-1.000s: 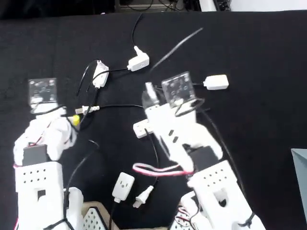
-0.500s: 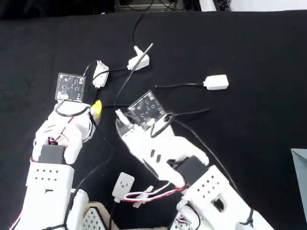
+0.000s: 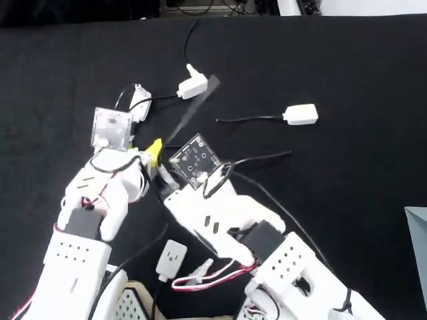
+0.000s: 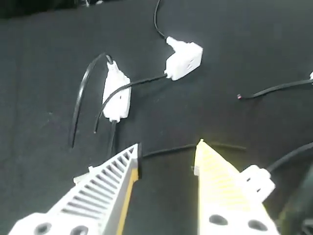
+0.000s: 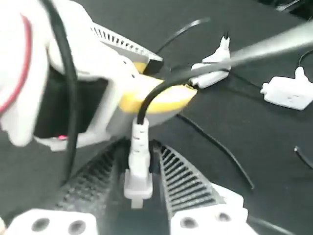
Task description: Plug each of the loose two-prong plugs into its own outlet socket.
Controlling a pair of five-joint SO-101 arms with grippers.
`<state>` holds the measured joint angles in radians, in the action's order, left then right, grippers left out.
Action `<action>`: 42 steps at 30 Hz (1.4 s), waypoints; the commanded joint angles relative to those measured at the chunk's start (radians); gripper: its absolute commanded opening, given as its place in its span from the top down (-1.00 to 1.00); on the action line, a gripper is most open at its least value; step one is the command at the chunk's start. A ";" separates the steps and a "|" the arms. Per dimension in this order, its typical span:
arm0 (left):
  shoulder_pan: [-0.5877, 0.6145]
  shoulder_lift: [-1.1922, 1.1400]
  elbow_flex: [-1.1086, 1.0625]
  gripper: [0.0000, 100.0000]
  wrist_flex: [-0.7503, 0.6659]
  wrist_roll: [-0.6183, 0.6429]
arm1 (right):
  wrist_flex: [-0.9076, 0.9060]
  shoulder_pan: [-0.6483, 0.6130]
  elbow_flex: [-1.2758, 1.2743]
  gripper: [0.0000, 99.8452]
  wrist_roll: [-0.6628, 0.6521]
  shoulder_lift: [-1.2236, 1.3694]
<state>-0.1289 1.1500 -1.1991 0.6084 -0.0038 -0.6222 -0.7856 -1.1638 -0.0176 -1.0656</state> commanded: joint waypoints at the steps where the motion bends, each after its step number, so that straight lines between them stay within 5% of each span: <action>1: -0.067 0.190 -0.050 0.61 0.032 0.009 | -0.009 -0.037 0.004 0.98 0.005 -0.016; 10: -0.165 0.689 -0.302 0.61 0.091 -0.183 | -0.060 -0.043 0.004 0.98 0.002 -0.016; 22: 0.097 0.594 -0.185 0.61 0.086 0.012 | -0.144 -0.006 0.041 0.98 0.006 -0.016; 34: 0.168 0.485 -0.127 0.62 0.166 0.006 | -0.186 0.384 0.088 0.98 0.008 -0.008; 42: 0.177 0.181 -0.002 0.62 0.196 0.002 | -0.164 0.361 0.101 0.98 0.041 0.024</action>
<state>0.0353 1.4446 -1.2850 0.8017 -0.0038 -0.8063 -0.4204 -1.1208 0.0084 -1.0610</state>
